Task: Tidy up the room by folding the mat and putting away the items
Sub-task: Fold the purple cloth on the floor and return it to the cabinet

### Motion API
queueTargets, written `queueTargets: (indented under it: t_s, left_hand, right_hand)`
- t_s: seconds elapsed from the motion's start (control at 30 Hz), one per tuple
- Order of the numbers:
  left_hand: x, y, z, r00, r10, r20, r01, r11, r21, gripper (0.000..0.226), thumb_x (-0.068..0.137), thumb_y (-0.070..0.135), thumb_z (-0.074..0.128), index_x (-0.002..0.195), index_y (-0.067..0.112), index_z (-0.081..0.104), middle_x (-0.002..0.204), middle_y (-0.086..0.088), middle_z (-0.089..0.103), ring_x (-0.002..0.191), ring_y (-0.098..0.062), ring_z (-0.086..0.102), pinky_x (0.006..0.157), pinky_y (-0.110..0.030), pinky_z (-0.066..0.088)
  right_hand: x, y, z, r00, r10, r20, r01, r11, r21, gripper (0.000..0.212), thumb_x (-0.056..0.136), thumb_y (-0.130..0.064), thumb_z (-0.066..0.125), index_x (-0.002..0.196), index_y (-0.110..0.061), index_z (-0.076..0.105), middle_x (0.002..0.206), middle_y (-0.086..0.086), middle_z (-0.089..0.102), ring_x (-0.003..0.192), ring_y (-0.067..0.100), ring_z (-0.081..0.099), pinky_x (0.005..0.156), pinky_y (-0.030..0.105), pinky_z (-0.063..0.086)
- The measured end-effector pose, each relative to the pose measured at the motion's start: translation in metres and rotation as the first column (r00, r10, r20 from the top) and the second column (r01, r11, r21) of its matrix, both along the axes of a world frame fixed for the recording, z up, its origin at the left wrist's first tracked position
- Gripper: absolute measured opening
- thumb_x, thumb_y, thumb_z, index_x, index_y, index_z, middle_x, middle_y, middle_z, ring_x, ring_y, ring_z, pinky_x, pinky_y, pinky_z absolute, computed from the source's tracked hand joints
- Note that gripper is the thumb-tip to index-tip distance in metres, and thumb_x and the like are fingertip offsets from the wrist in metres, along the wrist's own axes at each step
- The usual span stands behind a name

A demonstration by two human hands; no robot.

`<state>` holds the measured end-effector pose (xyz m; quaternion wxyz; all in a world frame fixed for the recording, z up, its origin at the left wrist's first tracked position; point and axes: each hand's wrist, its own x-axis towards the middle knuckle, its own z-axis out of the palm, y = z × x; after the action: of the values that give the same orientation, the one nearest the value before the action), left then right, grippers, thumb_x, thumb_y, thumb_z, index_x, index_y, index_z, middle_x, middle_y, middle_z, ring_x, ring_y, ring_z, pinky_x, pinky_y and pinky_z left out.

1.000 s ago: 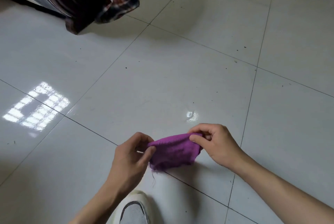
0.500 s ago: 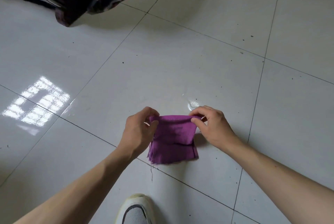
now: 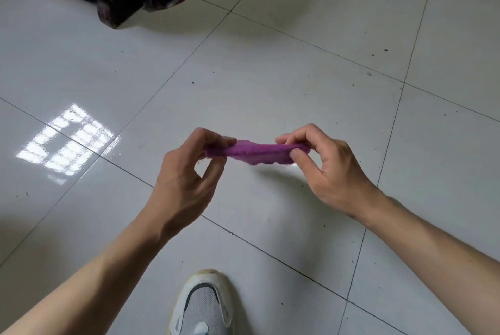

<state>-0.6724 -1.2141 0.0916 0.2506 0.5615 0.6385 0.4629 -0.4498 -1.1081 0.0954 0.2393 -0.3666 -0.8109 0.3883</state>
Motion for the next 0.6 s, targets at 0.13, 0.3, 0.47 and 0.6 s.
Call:
queueTargets:
  t_s: [0.13,0.3,0.47,0.6]
  left_hand:
    - [-0.003,-0.037,-0.025,0.968,-0.199,-0.153,0.184,0.977,-0.105,0.017,0.091,-0.002,0.061,0.097,0.013,0.056,0.115,0.014,0.072,0.104,-0.004,0.068,0.088,-0.018,0.048]
    - [0.001,-0.075,-0.074,0.936,-0.345,-0.074,0.29,0.87,-0.398,0.021,0.093,0.011,0.057,0.097,0.031,0.052,0.085,0.013,0.067,0.067,-0.003,0.057,0.06,-0.021,0.044]
    - [0.004,-0.085,-0.084,0.972,-0.201,0.118,0.233,0.851,-0.47,0.019,0.096,0.003,0.057,0.095,0.022,0.057,0.077,0.003,0.066,0.072,-0.017,0.063,0.071,-0.032,0.054]
    - [0.009,-0.078,-0.084,0.973,-0.004,0.233,0.126,0.85,-0.512,0.016,0.097,-0.002,0.056,0.093,0.013,0.06,0.069,-0.003,0.067,0.061,-0.013,0.061,0.063,-0.027,0.052]
  right_hand:
    - [0.014,-0.027,-0.027,0.954,0.236,0.185,-0.225,0.971,-0.081,0.004,0.099,-0.015,0.052,0.103,-0.017,0.054,0.131,-0.005,0.066,0.119,0.006,0.061,0.102,0.02,0.044]
    - [0.032,-0.055,-0.069,0.859,0.363,0.361,-0.245,0.911,-0.332,0.005,0.103,-0.027,0.047,0.106,-0.025,0.051,0.079,-0.005,0.063,0.068,0.011,0.052,0.076,0.037,0.047]
    - [0.032,-0.064,-0.08,0.922,0.291,0.256,-0.155,0.882,-0.446,0.007,0.101,-0.022,0.052,0.094,-0.024,0.052,0.064,-0.012,0.055,0.058,0.008,0.042,0.062,0.024,0.038]
    - [0.023,-0.055,-0.087,0.968,0.137,0.21,-0.017,0.871,-0.49,0.006,0.099,-0.019,0.057,0.093,-0.02,0.059,0.063,-0.009,0.057,0.055,0.006,0.04,0.059,0.024,0.038]
